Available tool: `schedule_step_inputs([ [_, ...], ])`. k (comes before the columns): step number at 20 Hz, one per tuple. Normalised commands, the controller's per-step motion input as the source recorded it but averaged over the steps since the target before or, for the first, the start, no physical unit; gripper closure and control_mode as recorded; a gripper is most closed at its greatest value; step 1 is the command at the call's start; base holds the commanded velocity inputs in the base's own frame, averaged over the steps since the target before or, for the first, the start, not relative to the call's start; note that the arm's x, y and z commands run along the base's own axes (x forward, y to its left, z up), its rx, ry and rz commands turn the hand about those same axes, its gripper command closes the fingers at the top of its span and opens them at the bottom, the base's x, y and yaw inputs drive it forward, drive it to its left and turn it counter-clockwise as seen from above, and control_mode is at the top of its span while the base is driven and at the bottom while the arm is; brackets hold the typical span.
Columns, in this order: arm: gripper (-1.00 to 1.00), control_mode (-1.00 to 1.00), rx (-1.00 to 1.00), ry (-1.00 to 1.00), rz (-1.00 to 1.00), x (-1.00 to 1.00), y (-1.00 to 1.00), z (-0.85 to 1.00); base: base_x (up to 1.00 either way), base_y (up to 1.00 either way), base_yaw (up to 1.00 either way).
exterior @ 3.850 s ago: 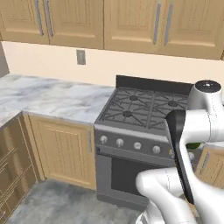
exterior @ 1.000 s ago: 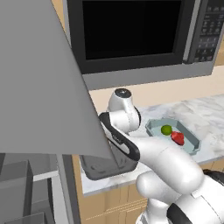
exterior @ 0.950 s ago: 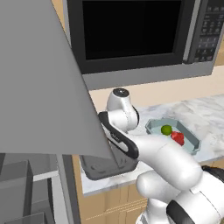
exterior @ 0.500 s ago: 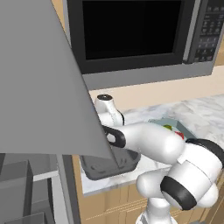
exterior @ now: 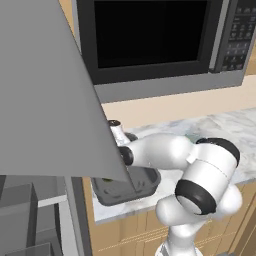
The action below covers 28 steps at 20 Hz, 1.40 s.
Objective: Place one lime and one steak in each tupperware on the nearby counter, to pack two identical lunches.
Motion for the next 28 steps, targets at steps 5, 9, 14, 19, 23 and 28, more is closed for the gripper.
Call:
schedule_step_inputs([
  [5,-1.00,-1.00,-0.02,-0.02,-0.01,0.36,0.00,-0.32,0.00,0.00,0.00],
  [9,-1.00,-1.00,0.00,-0.02,-0.03,0.19,0.00,0.20,0.00,0.00,0.00],
  [14,-1.00,-1.00,0.01,-0.13,-0.01,-0.06,-0.07,0.60,0.00,0.00,0.00],
  [19,-1.00,-1.00,0.04,-0.25,0.00,-0.48,-0.22,0.59,0.00,0.00,0.00],
  [23,-1.00,-1.00,0.12,-0.25,-0.01,-1.00,-0.56,0.40,0.00,0.00,0.00],
  [28,-1.00,-1.00,0.14,-0.40,-0.02,-1.00,-0.82,0.55,0.00,0.00,0.00],
])
